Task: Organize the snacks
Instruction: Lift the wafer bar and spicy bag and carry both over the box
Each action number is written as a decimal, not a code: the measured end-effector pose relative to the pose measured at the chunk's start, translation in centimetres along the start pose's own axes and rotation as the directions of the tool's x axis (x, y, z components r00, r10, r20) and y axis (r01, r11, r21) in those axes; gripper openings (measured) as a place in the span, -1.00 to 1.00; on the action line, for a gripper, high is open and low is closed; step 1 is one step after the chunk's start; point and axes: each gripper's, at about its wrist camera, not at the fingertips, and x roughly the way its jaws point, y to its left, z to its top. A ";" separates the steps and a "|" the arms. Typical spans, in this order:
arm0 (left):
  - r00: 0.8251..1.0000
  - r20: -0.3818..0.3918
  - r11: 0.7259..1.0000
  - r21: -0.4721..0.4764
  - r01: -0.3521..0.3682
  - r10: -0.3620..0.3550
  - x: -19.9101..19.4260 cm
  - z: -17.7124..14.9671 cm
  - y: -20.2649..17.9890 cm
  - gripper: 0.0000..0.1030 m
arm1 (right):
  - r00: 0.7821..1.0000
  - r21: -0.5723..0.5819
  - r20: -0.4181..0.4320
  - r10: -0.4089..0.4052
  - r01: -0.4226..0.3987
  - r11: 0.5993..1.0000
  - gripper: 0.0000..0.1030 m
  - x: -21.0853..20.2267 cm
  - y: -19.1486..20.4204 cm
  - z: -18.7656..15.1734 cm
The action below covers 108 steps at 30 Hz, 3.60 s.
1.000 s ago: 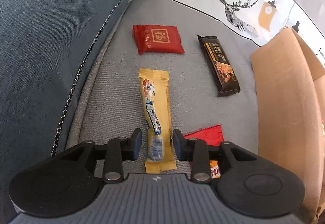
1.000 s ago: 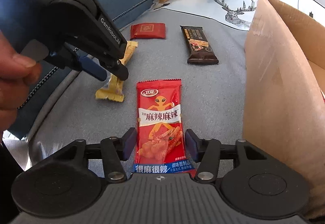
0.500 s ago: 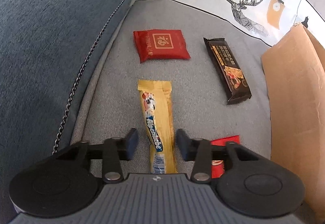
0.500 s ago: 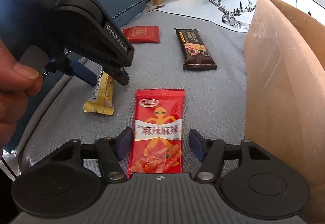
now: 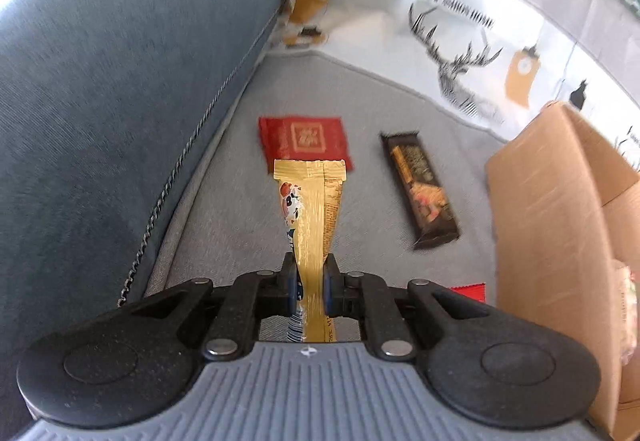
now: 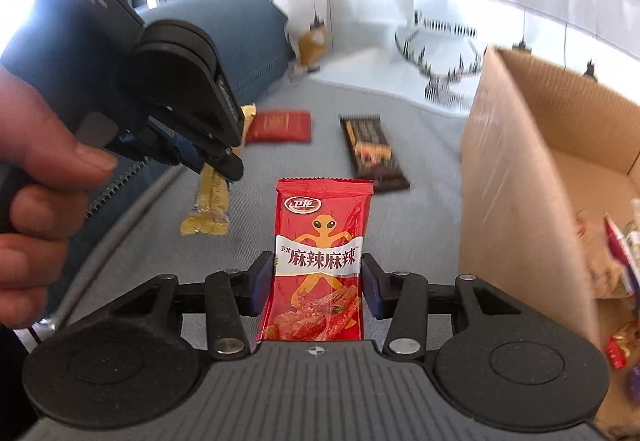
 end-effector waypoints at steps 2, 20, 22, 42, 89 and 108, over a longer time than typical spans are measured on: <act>0.999 0.034 1.000 -0.002 0.009 -0.009 -1.1 0.0 -0.1 -0.76 | 0.999 0.004 0.035 0.000 0.000 1.000 -0.08 -1.0 0.0 0.2; 0.984 0.169 0.997 -0.031 0.067 -0.061 -5.7 1.2 -2.4 -0.76 | 0.959 0.003 0.282 -0.018 0.017 1.000 -0.07 -9.3 -3.5 4.0; 0.983 0.171 0.997 -0.029 0.077 -0.071 -5.5 1.2 -2.9 -0.76 | 0.956 0.008 0.292 -0.028 0.027 1.000 -0.07 -9.8 -4.3 4.2; 0.966 0.196 0.986 0.016 0.166 -0.166 -5.1 0.9 -7.8 -0.75 | 0.939 0.103 0.312 -0.147 0.120 0.987 -0.07 -13.1 -12.1 3.2; 0.750 0.378 0.821 0.424 0.381 -0.543 -9.9 -2.8 -19.7 -0.76 | 0.874 0.348 0.319 -0.368 0.253 0.903 -0.07 -15.7 -19.9 1.8; 0.735 0.367 0.803 0.438 0.405 -0.571 -9.9 -3.1 -20.2 -0.76 | 0.876 0.336 0.318 -0.362 0.253 0.907 -0.07 -15.8 -19.9 1.9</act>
